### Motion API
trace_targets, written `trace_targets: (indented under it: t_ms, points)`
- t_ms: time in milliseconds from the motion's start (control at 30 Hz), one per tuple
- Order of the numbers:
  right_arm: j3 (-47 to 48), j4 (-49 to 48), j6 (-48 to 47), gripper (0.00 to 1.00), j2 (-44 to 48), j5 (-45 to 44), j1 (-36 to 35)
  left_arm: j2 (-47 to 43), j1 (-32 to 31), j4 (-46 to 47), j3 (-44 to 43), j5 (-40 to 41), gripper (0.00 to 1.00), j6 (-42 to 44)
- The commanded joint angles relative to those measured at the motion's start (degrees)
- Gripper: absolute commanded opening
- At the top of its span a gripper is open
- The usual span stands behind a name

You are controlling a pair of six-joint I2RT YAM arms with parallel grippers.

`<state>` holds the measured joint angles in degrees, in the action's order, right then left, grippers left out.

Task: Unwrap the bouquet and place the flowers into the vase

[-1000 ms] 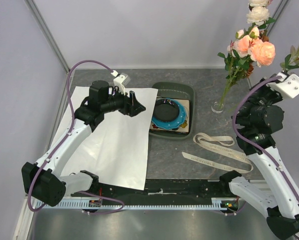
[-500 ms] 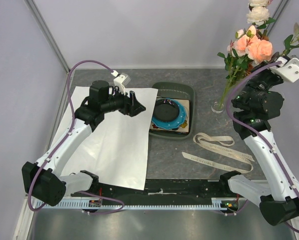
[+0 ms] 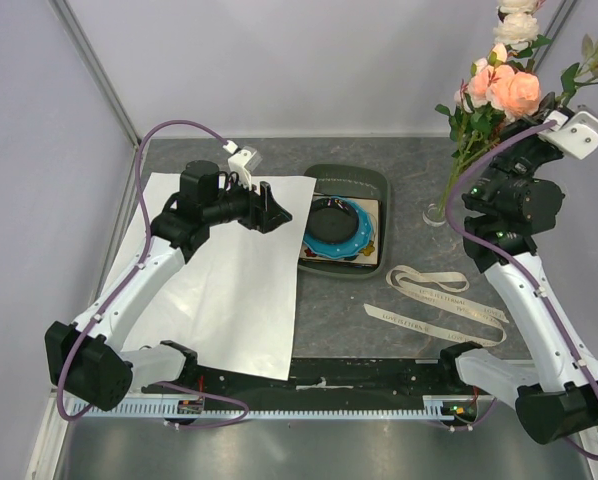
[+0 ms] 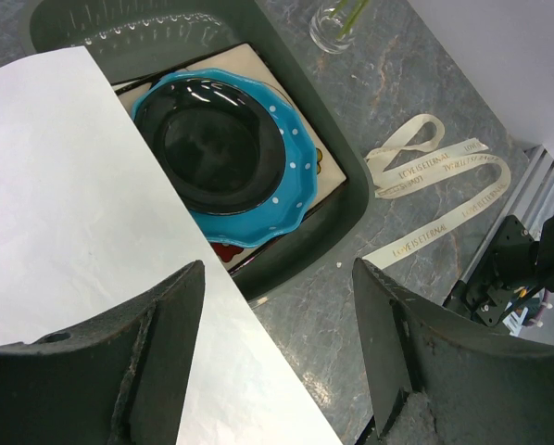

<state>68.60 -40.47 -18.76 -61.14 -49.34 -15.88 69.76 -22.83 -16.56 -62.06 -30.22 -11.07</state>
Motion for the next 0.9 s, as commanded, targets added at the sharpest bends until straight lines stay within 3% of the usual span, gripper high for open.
trace_targets:
  t_ms: [0,467,767,867]
  points:
    - [-1.18,-2.60,0.04,0.00,0.06,3.20,0.32,-0.06,0.24,2.23,0.19,-1.07,0.71,-1.15]
    - [-1.98,-1.55,-1.19,0.00,-0.55,3.73,0.76,0.03,0.24,2.32,0.19,-1.51,0.71,-1.15]
    - [0.22,4.51,-0.93,0.00,0.76,4.08,0.76,0.38,0.24,2.23,0.10,-2.13,0.71,-1.50]
    - [-1.97,1.54,-1.36,0.00,2.08,4.17,0.76,0.38,0.24,2.41,0.10,-2.21,0.70,-1.58]
